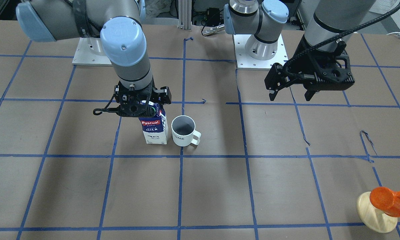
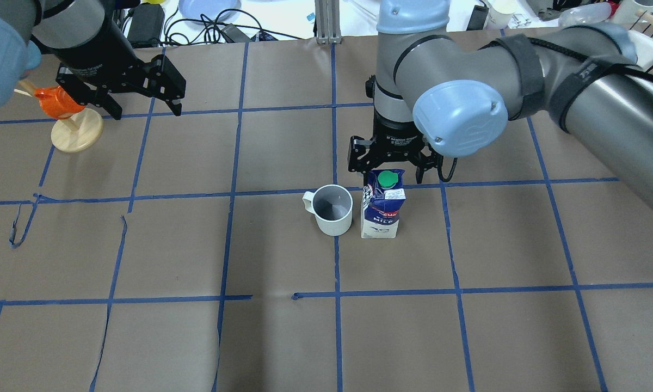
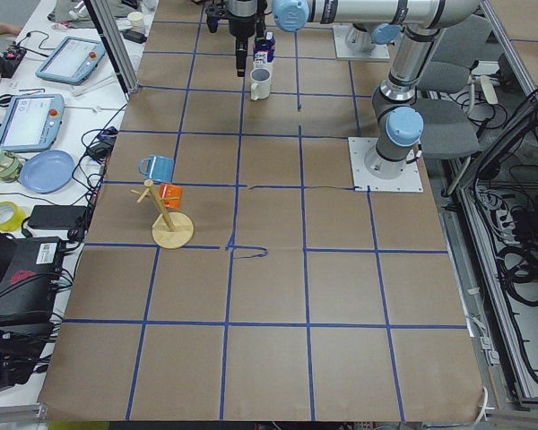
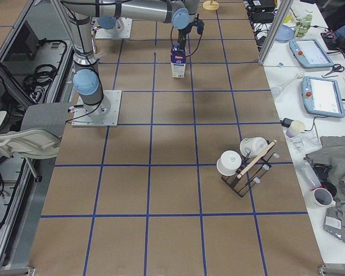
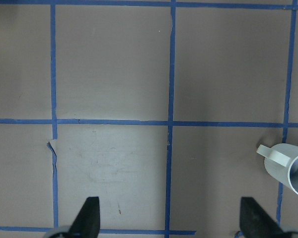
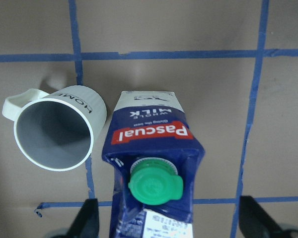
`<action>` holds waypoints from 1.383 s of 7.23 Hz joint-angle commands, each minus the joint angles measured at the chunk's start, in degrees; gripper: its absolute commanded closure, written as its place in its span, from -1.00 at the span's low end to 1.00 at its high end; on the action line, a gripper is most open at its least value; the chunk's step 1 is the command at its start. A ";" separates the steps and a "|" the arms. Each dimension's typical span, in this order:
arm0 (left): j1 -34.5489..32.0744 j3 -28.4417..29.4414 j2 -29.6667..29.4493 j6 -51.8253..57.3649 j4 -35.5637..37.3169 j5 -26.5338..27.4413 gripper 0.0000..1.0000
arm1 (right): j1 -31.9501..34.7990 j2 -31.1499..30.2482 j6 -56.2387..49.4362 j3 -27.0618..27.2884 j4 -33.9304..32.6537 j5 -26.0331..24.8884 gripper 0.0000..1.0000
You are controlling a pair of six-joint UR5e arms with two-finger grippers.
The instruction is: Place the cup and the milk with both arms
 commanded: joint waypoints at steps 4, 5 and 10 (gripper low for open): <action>0.00 0.00 0.00 0.00 0.00 0.03 -1.00 | -0.47 -9.81 -2.57 -7.72 11.10 -4.12 -1.00; -0.18 -0.01 -0.09 0.00 0.09 0.11 -1.00 | -1.43 -9.73 -5.01 -7.72 10.58 -4.30 -1.00; -0.79 -0.27 0.44 0.00 -0.61 0.03 -1.00 | -11.37 -10.96 -11.28 -7.63 6.44 -3.68 -1.00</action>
